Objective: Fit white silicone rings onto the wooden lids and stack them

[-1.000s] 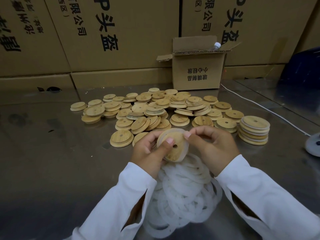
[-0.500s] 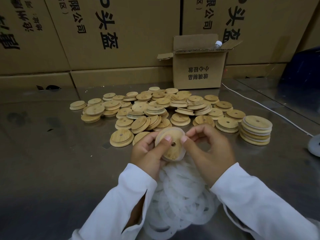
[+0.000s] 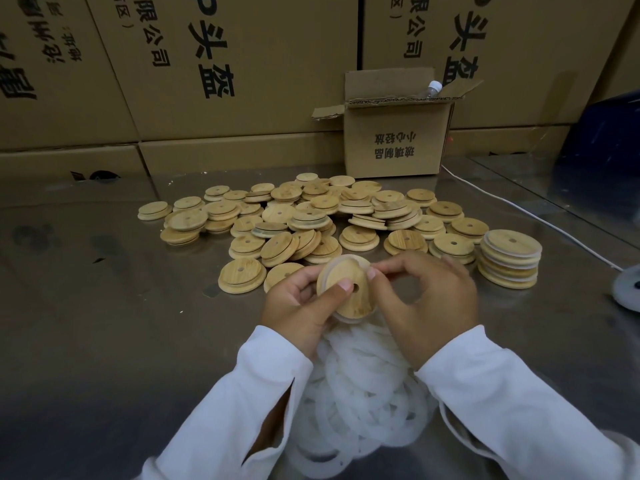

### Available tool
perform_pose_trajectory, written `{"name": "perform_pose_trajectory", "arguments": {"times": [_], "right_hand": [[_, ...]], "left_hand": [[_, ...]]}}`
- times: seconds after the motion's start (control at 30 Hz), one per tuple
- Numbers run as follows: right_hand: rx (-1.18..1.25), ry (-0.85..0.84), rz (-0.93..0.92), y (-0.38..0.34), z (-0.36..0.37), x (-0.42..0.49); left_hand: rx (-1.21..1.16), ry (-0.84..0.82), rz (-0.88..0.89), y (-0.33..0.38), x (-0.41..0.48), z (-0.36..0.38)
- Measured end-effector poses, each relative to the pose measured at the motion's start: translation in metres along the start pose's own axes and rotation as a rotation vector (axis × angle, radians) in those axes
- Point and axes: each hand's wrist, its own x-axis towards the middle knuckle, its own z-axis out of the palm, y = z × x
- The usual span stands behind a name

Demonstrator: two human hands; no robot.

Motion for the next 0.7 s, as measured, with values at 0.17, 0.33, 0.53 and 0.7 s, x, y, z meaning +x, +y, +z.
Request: {"name": "perform_pose_trajectory", "arguments": {"times": [0.17,0.33,0.53,0.7], "right_hand": [[0.09,-0.04,0.051,0.004,-0.001,0.006],[0.228,-0.134,0.221,0.004,-0.003,0.009],[0.292,-0.171,0.241,0.002,-0.002,0.01],[0.318,-0.179,0.255,0.004,-0.002,0.011]], "left_hand": [[0.067,0.004,0.018,0.004,-0.002,0.002],[0.28,-0.031,0.147,0.02,-0.005,0.001],[0.394,-0.069,0.22,0.031,-0.008,-0.004],[0.392,-0.079,0.223,0.03,-0.007,-0.007]]}}
